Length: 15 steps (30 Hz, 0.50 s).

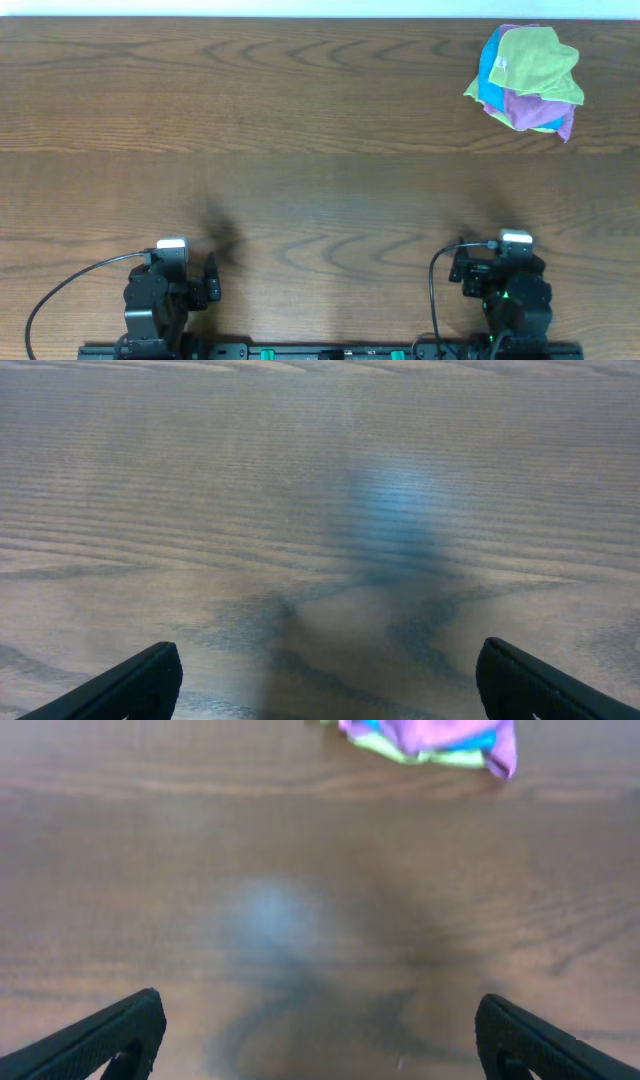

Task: Fold the cloth
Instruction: 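Move the right gripper up toward the cloth pile at top right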

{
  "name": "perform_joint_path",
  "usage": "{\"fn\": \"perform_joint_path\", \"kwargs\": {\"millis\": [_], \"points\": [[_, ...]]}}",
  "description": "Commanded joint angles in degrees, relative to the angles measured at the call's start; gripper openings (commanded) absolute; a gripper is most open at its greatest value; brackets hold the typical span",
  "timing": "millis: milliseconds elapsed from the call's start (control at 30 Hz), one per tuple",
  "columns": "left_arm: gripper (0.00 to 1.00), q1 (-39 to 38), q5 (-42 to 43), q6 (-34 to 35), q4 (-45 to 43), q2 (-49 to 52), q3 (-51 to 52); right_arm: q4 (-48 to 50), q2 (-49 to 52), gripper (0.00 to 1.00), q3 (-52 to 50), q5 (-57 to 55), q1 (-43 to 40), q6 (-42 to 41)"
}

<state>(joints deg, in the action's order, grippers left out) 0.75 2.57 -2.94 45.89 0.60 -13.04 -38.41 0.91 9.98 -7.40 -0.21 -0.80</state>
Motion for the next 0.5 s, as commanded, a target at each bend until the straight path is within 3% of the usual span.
{"fn": "perform_joint_path", "kwargs": {"millis": [0, 233, 467], "points": [[0.95, 0.3, 0.0, 0.8, 1.8, -0.4, 2.4, 2.0, 1.2, 0.99, 0.2, 0.3, -0.6, -2.2], [0.95, 0.3, 0.0, 0.8, 1.8, -0.4, 2.4, 5.4, 12.6, 0.99, 7.9, 0.1, -1.9, -5.0], [0.95, 0.3, 0.0, 0.8, 1.8, -0.4, 2.4, 6.0, 32.0, 0.99, 24.2, -0.2, -7.1, -5.0]]}}
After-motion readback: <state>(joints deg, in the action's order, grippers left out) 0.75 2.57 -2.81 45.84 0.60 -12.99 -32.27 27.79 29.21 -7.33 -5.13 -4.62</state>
